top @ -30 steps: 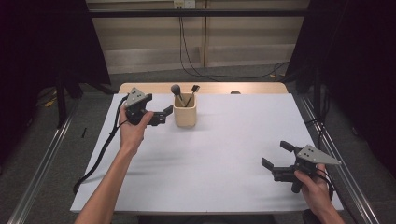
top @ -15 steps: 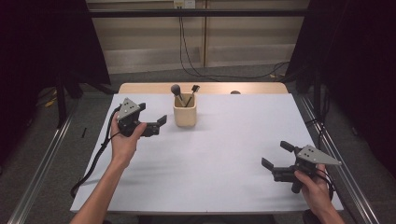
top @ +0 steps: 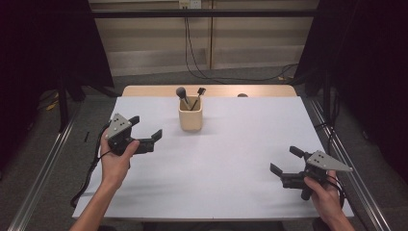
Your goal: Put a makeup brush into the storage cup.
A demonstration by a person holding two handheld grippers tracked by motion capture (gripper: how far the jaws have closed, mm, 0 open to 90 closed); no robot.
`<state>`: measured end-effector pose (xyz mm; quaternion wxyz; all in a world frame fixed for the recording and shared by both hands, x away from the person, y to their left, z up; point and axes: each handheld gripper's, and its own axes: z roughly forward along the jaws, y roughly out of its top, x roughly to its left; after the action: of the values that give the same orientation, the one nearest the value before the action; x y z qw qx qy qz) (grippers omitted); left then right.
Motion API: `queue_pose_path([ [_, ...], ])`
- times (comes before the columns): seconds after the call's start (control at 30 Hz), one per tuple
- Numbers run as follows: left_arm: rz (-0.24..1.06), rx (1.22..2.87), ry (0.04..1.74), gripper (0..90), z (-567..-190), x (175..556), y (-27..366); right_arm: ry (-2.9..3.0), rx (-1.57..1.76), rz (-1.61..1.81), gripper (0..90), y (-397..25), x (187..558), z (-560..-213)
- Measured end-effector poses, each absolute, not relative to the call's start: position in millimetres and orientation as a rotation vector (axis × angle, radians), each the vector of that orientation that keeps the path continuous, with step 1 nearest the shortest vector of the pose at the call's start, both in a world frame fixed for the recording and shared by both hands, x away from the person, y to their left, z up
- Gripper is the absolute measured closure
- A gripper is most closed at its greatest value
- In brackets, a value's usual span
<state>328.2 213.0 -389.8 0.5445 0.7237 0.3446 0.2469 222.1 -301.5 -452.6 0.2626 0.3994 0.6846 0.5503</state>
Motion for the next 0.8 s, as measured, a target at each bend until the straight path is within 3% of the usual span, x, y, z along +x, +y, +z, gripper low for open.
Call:
queue_pose_path([
  [0.8,0.631,1.710,0.845,3.2,-407.7,268.8,241.5,1.849,1.082,1.488,0.0,-301.5,219.8,-452.4],
])
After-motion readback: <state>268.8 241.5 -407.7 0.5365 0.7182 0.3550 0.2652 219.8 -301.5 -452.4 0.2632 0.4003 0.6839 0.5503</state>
